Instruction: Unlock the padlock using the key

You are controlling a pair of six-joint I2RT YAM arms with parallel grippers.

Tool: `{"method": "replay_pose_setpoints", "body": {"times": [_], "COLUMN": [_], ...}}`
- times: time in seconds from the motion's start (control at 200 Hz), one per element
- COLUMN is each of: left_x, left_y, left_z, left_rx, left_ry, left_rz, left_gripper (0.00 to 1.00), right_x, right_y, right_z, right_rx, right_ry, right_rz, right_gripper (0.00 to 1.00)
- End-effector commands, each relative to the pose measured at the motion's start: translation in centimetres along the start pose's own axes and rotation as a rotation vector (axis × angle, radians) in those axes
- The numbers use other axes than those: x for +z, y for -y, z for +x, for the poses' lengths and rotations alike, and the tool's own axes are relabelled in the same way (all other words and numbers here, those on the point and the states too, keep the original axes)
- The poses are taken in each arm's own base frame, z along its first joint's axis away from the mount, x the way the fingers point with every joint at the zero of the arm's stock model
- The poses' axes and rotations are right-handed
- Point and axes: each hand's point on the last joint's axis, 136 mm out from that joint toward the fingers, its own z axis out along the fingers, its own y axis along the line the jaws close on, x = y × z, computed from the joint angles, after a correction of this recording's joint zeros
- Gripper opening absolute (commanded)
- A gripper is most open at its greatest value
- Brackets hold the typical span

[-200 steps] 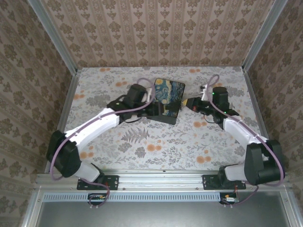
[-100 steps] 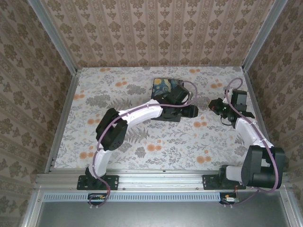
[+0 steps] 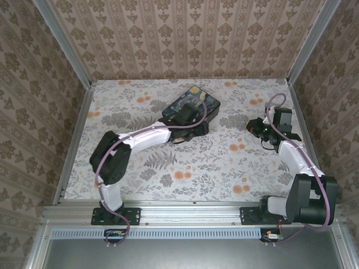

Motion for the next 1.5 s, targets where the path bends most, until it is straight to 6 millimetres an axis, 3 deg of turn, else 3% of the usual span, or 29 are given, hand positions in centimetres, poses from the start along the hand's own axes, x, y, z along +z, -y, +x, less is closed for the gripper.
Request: {"method": "replay_pose_setpoints", "body": {"times": [0.0,0.105,0.195,0.305,0.605,0.765,1.1,1.495], "left_x": [-1.5,-2.6,-2.4,-1.9,0.9,2.8,3.6,5.2], "left_y": [-9.0,-10.9,-9.3,-7.0,-6.3,-5.9,-5.7,-6.4], "left_z": [2.9,1.9,1.4,2.2,4.5,3.2,0.1,-0.9], "left_rx": [-0.094,-0.091,-0.028,0.073,0.079,0.09,0.1,0.091], "left_ry": [-0.036,-0.006,-0.018,-0.032,-0.015,0.053,0.198,0.248], "left_rz": [-0.277,-0.297,-0.257,-0.278,-0.326,-0.33,-0.365,-0.442], "left_gripper": [0.59,0.59,0.6,0.61,0.61,0.62,0.6,0.52], "right_x": [0.6,1.5,2.0,2.1,0.9,0.6,0.9,1.5], "right_y": [-2.5,-4.2,-4.8,-4.6,-4.4,-4.9,-4.8,-5.4], "right_z": [2.1,4.0,5.1,5.6,6.4,6.2,6.7,6.4], "right_rx": [-0.072,-0.116,-0.122,-0.113,-0.137,-0.139,-0.123,-0.122], "right_ry": [-0.081,-0.127,-0.152,-0.16,-0.168,-0.16,-0.168,-0.172], "right_rz": [-0.08,-0.1,-0.111,-0.111,-0.101,-0.118,-0.133,-0.154], "right_gripper": [0.0,0.0,0.0,0.0,0.0,0.0,0.0,0.0]}}
